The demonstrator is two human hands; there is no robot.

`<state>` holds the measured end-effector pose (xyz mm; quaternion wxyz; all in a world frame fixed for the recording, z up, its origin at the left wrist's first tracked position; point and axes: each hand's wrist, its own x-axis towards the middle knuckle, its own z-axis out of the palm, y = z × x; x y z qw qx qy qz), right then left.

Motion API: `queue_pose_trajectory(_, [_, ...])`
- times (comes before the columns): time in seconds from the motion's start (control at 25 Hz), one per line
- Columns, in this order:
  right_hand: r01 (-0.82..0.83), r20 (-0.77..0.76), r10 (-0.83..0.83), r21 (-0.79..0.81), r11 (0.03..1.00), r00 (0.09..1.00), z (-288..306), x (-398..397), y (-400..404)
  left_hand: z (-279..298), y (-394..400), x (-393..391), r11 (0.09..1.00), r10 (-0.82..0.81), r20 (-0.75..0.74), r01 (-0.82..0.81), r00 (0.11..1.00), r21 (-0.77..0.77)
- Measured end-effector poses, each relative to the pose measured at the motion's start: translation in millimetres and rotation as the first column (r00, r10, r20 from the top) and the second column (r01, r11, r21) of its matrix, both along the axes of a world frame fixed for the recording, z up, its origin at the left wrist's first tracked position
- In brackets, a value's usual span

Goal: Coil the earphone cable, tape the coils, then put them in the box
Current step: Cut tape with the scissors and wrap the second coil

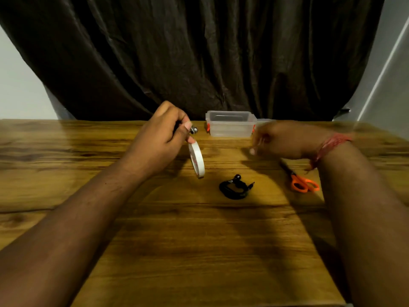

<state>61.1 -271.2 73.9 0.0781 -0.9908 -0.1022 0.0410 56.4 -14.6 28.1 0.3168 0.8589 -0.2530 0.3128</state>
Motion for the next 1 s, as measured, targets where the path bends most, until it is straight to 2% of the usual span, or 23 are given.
queue_pose_trajectory(0.08, [-0.208, 0.102, 0.186, 0.284, 0.936, 0.977, -8.3, -7.3, 32.9, -0.3, 0.3, 0.4, 1.0, -0.001, 0.007, 0.001, 1.0, 0.01])
queue_pose_trajectory(0.16, [-0.322, 0.148, 0.286, 0.43, 0.843, 0.947, -25.4, -11.1, 66.3, -0.7, 1.2, 1.5, 1.0, -0.009, 0.032, 0.009, 0.999, 0.015])
queue_pose_trajectory(0.24, [-0.352, 0.159, 0.317, 0.538, 0.766, 0.935, -39.1, -6.4, 79.7, -0.9, 2.8, 3.4, 1.0, -0.006, 0.051, 0.005, 0.999, 0.012])
queue_pose_trajectory(0.32, [-0.313, 0.153, 0.282, 0.635, 0.707, 0.947, -46.5, -3.0, 82.9, -0.8, 4.4, 4.5, 1.0, 0.01, 0.058, -0.011, 0.998, 0.018])
queue_pose_trajectory(0.52, [-0.14, 0.152, 0.03, 0.79, 0.597, 0.988, -66.7, -4.1, 101.6, -1.6, 0.9, 2.4, 1.0, 0.016, 0.042, -0.017, 0.999, 0.019])
queue_pose_trajectory(0.64, [-0.099, 0.108, 0.015, 0.838, 0.537, 0.994, -65.1, 1.1, 102.0, -1.0, 1.1, 1.8, 1.0, -0.018, 0.081, 0.019, 0.997, -0.012])
queue_pose_trajectory(0.68, [-0.097, 0.11, 0.012, 0.823, 0.56, 0.994, -59.5, 3.3, 96.3, -0.7, 1.6, 1.5, 0.999, -0.022, 0.104, 0.026, 0.994, -0.035])
queue_pose_trajectory(0.72, [-0.107, 0.131, 0.007, 0.775, 0.623, 0.991, -52.0, 5.8, 87.2, -0.8, 2.2, 1.4, 0.998, -0.008, 0.127, 0.015, 0.992, -0.055])
queue_pose_trajectory(0.76, [-0.127, 0.181, 0.006, 0.667, 0.734, 0.983, -43.8, 8.3, 75.4, -0.8, 2.5, 1.6, 0.997, 0.016, 0.146, -0.006, 0.989, -0.071])
queue_pose_trajectory(0.84, [-0.109, 0.262, 0.019, 0.333, 0.936, 0.965, -29.3, 11.4, 47.5, -2.0, 2.5, 3.0, 0.995, 0.052, 0.154, -0.038, 0.987, -0.091])
queue_pose_trajectory(0.92, [-0.061, 0.242, 0.044, 0.063, 0.996, 0.969, -23.1, 14.4, 25.7, -5.1, 3.5, 5.2, 0.995, 0.042, 0.138, -0.028, 0.99, -0.097])
queue_pose_trajectory(1.0, [-0.041, 0.18, 0.047, -0.039, 0.998, 0.983, -25.7, 14.7, 17.1, -7.2, 4.1, 5.6, 0.994, 0.008, 0.101, 0.003, 0.995, -0.111])
